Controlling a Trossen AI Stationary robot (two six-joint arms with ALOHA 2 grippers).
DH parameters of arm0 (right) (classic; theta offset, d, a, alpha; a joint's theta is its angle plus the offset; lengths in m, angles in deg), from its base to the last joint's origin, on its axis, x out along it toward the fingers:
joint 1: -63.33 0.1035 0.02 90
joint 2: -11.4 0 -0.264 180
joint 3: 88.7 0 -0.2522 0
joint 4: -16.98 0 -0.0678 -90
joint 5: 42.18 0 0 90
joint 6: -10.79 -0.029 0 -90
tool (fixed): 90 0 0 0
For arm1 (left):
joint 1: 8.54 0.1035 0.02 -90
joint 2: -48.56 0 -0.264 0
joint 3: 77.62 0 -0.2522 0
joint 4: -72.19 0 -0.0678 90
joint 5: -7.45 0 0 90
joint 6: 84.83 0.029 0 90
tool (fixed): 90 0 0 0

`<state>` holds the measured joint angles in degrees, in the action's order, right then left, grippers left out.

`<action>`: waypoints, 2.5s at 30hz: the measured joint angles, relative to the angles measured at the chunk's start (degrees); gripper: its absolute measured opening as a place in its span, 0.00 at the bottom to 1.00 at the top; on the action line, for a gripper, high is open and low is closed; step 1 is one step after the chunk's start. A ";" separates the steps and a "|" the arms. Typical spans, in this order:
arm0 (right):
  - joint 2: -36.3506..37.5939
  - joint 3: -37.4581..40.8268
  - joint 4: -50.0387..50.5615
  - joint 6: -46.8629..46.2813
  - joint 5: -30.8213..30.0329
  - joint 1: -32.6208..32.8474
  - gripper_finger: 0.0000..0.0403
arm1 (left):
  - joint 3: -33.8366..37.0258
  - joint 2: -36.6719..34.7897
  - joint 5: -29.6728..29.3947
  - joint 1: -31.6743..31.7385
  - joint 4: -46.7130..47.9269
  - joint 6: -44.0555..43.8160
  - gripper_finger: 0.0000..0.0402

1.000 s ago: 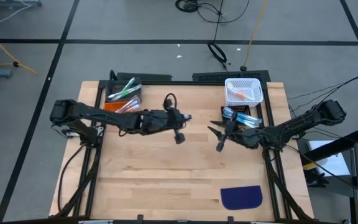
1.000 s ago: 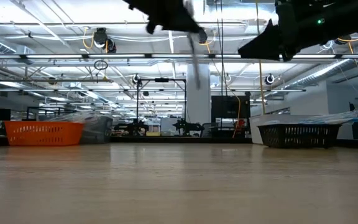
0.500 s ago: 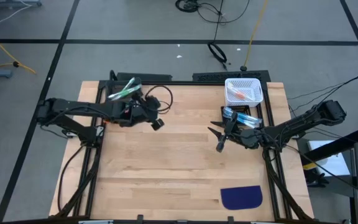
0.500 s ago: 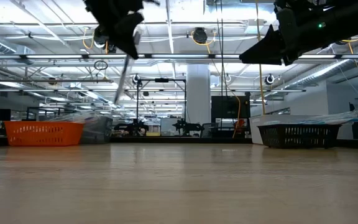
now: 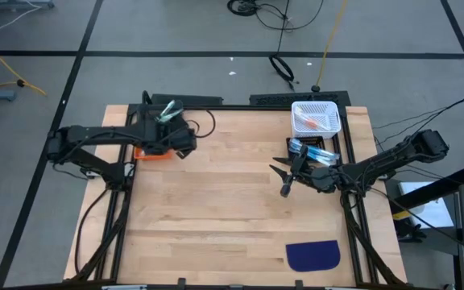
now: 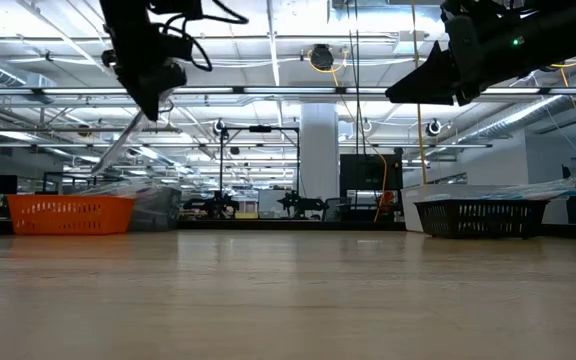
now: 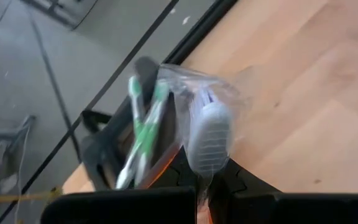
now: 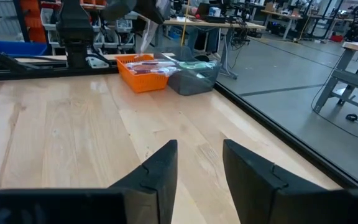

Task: Pick & Place Toothbrushes
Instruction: Put the purple toothbrush in the orange bin, then return to Home Position

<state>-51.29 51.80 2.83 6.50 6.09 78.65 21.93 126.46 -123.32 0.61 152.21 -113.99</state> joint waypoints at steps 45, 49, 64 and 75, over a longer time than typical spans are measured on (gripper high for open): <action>0.00 0.04 0.39 0.03 -0.11 0.00 0.27 | 21.61 0.03 4.74 11.51 -8.05 -4.74 0.40; 0.00 0.04 0.39 0.04 -0.11 0.00 0.27 | 20.97 -0.38 4.80 11.51 -7.44 -3.26 0.47; 0.48 0.09 0.93 4.02 -0.24 0.00 0.27 | 17.01 -13.13 4.25 2.98 -14.43 0.80 0.48; 13.00 12.04 -10.48 6.65 1.17 -1.53 0.27 | 33.44 -26.42 1.67 -12.75 -37.15 2.12 0.44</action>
<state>-38.29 63.84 -7.65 13.15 7.26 77.11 55.36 100.03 -121.65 -12.14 115.07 -111.87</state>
